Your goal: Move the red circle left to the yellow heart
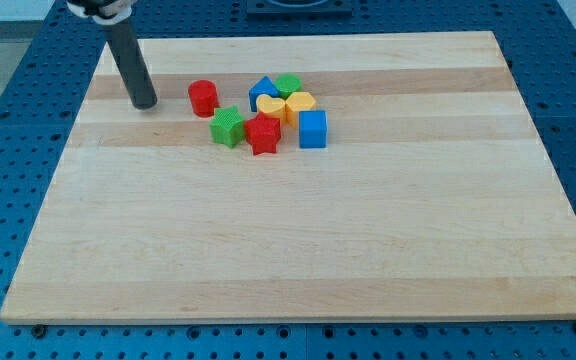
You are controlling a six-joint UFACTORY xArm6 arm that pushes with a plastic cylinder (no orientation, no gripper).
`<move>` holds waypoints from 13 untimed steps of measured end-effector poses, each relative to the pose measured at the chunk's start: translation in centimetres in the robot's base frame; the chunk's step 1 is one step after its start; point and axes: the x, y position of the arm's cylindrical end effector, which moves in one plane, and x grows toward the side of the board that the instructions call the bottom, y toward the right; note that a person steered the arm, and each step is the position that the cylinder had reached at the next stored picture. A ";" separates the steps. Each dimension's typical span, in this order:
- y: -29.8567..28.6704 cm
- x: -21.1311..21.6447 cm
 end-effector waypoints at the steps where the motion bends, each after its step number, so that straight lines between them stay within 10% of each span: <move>1: 2.3 0.3; 13: 10.9 -1.0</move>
